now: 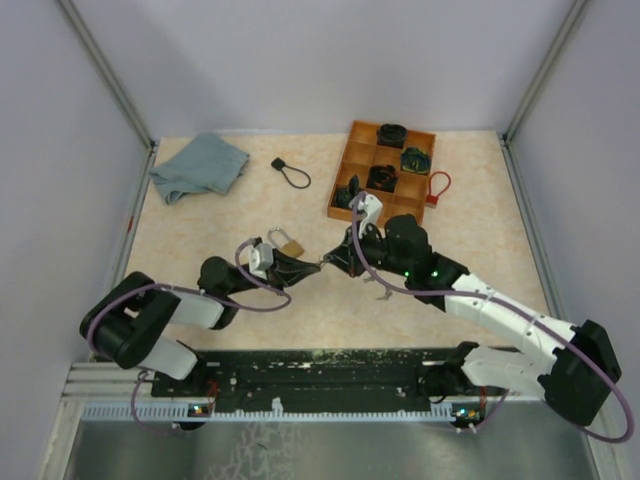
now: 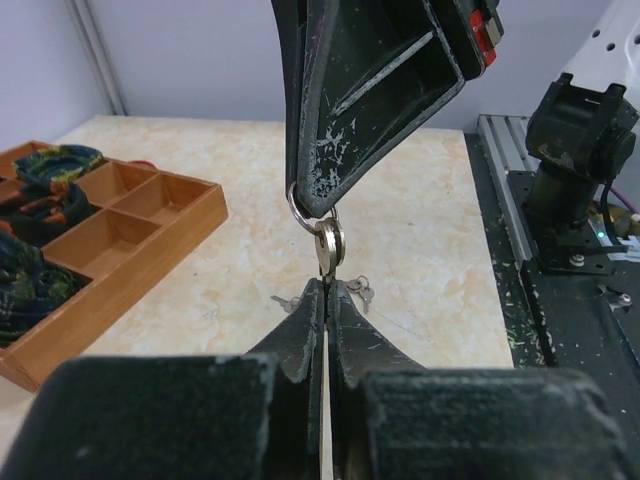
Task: Unlock with the key
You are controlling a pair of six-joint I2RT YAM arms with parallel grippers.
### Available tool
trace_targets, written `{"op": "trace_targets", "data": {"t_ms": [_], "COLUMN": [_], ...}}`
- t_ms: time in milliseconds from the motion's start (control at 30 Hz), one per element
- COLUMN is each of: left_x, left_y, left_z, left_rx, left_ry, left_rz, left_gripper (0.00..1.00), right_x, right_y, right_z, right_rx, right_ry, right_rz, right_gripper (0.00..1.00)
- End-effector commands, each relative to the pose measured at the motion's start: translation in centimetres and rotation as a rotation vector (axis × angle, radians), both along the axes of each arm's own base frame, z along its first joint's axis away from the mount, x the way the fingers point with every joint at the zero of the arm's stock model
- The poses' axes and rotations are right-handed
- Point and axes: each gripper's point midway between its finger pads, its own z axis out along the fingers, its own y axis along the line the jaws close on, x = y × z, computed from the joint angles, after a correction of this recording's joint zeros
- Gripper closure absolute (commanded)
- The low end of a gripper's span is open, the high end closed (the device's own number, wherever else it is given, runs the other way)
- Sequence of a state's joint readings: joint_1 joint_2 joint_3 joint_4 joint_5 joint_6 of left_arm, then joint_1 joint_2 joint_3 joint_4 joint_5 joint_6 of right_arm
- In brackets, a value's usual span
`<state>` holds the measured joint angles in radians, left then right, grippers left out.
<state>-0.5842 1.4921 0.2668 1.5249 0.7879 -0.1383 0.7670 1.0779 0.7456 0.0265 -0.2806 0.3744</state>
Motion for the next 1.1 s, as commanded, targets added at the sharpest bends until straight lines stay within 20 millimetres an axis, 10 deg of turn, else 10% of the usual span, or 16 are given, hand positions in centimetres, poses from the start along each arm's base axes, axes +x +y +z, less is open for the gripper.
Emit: {"op": "trace_targets", "data": {"t_ms": [0,567,1067], "left_x": [-0.5,1.8,1.6], "left_y": [0.5,0.1,-0.4], "left_z": [4.0,1.8,1.5], "left_rx": [-0.082,0.185,0.249], "left_ry": [-0.207,-0.126,-0.024], "left_rz": [0.018,0.09,0.04], "left_gripper": [1.0,1.0,1.0], "right_x": [0.3,0.5,-0.6], "right_y": [-1.0,-4.2,-2.0], "right_z": [0.5,0.4,-1.0], "right_rx": [-0.019,-0.238,-0.16], "right_ry": [-0.056,-0.175,-0.346], "right_rz": [-0.037,-0.045,0.135], "right_gripper": [0.99,0.68,0.6]}}
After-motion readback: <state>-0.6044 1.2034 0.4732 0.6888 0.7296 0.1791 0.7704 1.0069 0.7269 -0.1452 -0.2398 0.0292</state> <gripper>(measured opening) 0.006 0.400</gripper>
